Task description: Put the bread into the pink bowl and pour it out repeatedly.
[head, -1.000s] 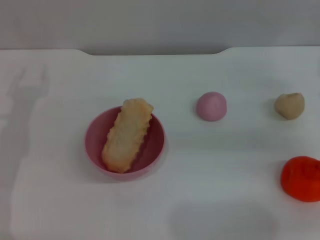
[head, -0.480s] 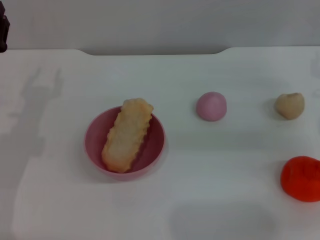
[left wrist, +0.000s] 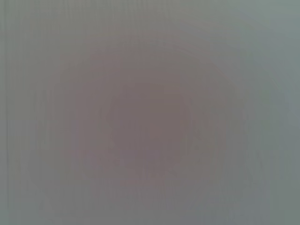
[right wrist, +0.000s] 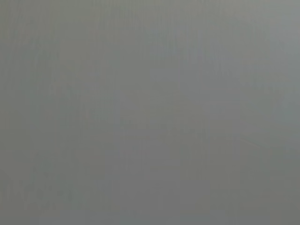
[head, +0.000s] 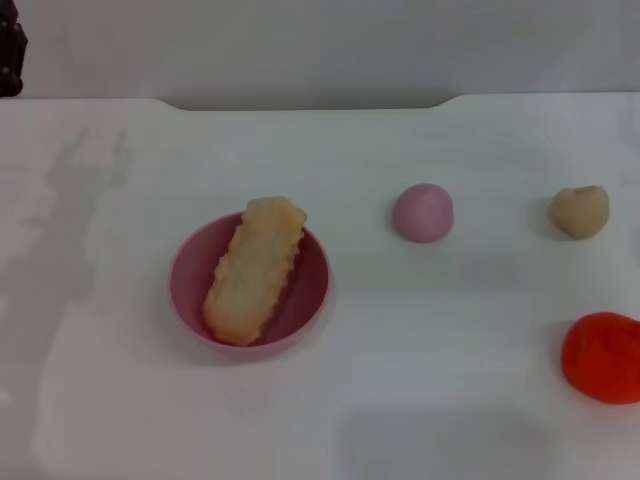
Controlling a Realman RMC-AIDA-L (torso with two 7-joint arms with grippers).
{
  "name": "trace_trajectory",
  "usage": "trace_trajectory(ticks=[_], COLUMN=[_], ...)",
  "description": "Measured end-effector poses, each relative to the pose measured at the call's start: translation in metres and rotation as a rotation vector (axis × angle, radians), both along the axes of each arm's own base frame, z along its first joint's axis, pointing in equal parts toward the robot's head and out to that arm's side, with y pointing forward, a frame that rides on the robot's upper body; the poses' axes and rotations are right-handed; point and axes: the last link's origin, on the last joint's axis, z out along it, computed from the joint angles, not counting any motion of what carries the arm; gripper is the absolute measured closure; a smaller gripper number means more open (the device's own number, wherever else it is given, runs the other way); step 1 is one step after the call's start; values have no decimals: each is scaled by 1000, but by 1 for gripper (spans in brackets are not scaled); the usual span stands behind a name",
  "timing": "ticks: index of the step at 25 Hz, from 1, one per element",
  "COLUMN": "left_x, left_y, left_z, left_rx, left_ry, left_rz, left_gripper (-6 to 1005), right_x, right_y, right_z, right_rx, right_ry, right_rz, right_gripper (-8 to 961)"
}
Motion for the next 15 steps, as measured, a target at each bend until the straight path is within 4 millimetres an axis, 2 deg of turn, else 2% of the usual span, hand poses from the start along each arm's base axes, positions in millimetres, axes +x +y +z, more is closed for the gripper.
trace_trajectory(ticks=[15], left_x=[0], left_y=[3], left_z=[-3], left_rx=[-16], left_ry=[-3], left_rz=[14], left_gripper=[465], right_x=[5], right_y=[-3], right_z=[-1], right_rx=[0], right_ry=[5], right_rz=[-14], right_gripper=[470])
